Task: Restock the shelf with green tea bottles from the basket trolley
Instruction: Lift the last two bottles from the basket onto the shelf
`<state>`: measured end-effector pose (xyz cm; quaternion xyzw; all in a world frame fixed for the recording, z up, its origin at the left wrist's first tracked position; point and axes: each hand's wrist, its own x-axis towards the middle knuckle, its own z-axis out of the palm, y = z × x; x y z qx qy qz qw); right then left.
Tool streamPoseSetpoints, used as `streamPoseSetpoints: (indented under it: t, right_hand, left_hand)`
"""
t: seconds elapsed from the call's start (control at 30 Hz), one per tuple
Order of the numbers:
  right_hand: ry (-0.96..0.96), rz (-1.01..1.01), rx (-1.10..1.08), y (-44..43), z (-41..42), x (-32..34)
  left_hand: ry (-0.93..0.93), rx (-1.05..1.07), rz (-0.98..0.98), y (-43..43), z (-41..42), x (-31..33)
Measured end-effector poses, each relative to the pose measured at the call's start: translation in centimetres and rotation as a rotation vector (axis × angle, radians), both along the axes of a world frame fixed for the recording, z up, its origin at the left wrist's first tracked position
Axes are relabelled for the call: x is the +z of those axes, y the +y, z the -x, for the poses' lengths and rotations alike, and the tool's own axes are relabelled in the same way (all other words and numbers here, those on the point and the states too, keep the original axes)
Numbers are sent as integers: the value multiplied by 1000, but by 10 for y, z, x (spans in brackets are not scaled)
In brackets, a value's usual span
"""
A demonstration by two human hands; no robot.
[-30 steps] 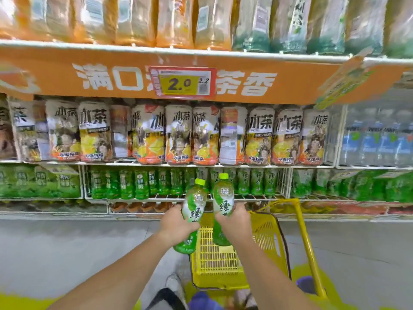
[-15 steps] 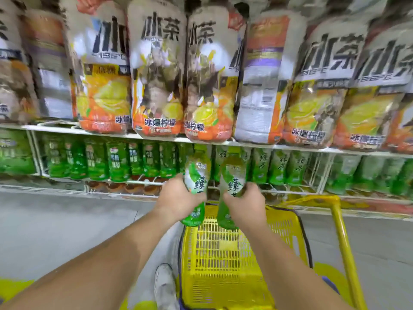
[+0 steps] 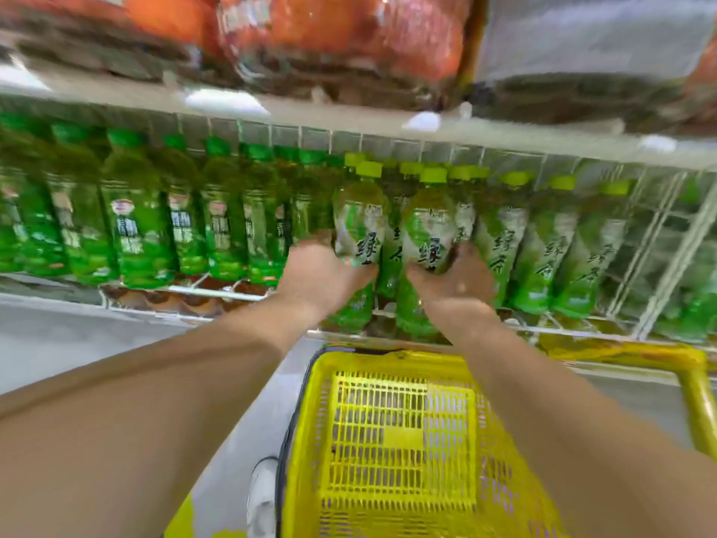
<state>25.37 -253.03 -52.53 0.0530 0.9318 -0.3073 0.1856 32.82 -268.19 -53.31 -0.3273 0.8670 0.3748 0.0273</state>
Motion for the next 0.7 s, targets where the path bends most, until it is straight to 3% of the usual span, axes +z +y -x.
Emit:
streamPoseSetpoints:
  t: [0.3,0.7]
  right_hand:
    - [93,150,10,8,11,-15]
    - [86,73,52,16,-7,-26]
  left_hand:
    - [113,46,-79,10,27,-15]
    - [111,39,-83,25,12,-20]
